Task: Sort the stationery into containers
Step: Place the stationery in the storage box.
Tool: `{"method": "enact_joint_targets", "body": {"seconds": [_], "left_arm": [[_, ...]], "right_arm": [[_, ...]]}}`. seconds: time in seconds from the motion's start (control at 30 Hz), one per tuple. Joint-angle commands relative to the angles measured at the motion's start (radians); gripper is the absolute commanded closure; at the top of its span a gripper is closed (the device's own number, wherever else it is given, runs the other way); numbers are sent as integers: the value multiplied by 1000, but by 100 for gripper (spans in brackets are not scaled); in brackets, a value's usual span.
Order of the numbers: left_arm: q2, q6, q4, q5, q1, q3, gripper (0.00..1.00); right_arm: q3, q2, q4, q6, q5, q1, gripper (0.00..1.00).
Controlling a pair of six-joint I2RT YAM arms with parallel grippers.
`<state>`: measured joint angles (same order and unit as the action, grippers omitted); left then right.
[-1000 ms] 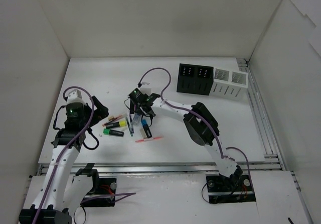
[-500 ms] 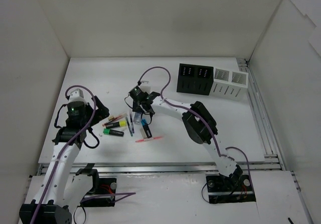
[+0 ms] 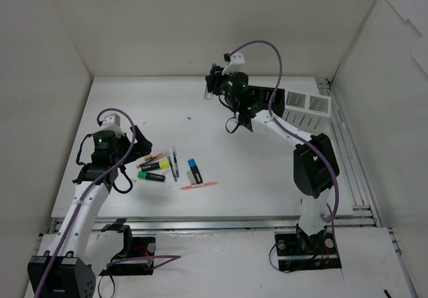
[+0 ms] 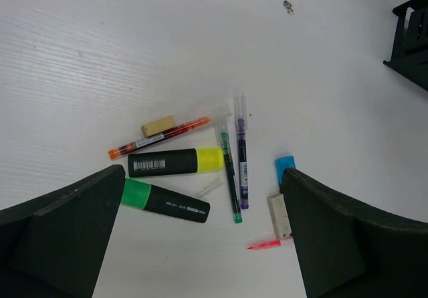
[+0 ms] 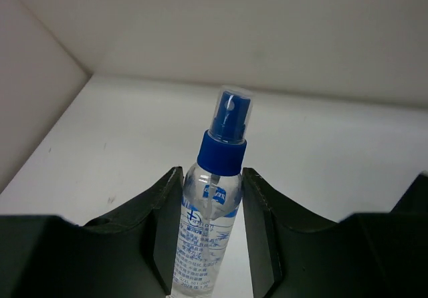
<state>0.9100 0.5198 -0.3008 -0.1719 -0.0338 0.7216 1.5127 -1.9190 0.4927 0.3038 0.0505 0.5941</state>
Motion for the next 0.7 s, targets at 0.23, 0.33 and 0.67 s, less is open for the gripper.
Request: {"method": "enact_joint_targets", "body": {"seconds": [0.23,0.33,0.67], "left_arm": [[119,-90,160,-138,-5,98,0],[173,-104,192,-204,-5,116,0],[296,-129,242,-316,-5,160,0]], "right_arm": [[67,-64,369,-385,24,-200,100],[44,-68,400,-437,78,-223,100],[-48,-64,446,-465,89,-263,100]]}}
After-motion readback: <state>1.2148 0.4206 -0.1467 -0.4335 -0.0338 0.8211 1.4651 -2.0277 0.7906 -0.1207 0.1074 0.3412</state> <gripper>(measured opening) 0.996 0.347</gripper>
